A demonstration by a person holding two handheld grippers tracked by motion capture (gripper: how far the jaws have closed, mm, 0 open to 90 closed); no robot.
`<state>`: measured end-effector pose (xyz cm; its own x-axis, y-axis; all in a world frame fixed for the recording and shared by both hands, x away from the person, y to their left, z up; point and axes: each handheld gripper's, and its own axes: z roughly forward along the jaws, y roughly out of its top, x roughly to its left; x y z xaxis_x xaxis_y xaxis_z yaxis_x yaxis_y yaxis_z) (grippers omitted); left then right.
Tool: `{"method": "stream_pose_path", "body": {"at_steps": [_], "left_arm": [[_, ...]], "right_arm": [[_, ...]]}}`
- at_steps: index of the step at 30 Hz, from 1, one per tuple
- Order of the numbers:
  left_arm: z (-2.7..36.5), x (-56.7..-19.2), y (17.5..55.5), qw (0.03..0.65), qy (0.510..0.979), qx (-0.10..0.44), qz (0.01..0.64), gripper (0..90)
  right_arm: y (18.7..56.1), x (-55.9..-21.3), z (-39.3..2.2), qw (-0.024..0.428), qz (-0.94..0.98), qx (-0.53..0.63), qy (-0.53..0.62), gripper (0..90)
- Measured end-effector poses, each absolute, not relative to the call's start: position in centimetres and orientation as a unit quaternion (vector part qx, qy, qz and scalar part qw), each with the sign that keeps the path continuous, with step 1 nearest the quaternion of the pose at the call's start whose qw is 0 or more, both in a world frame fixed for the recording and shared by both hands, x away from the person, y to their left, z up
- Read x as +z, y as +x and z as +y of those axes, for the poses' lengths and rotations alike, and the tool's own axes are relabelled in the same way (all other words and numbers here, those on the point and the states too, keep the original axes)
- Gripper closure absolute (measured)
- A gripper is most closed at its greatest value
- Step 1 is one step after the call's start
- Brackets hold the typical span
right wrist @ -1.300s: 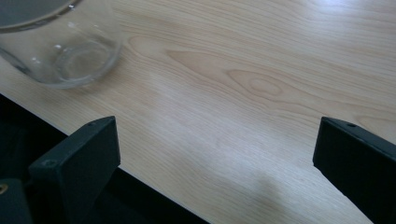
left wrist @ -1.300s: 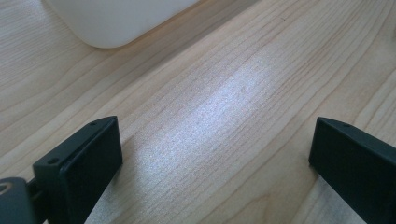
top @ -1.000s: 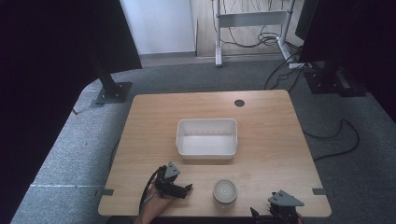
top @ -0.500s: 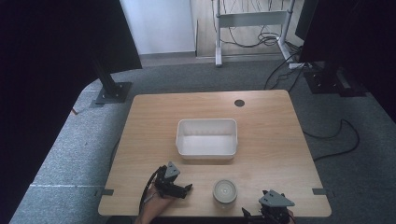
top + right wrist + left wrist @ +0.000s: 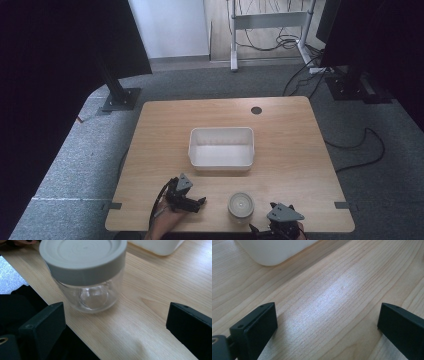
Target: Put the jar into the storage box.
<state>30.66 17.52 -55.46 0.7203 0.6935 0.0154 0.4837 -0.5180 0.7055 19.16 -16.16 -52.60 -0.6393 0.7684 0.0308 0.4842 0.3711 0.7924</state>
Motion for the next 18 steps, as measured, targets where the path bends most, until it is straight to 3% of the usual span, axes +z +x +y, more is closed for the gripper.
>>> {"method": "stream_pose_path", "body": {"at_steps": [18], "left_arm": [[17.5,-55.5,30.7,0.351,0.858,0.149,0.343,2.3]], "right_arm": [[20.2,-53.1,-14.1,0.165,0.816,0.421,0.360,2.0]]}}
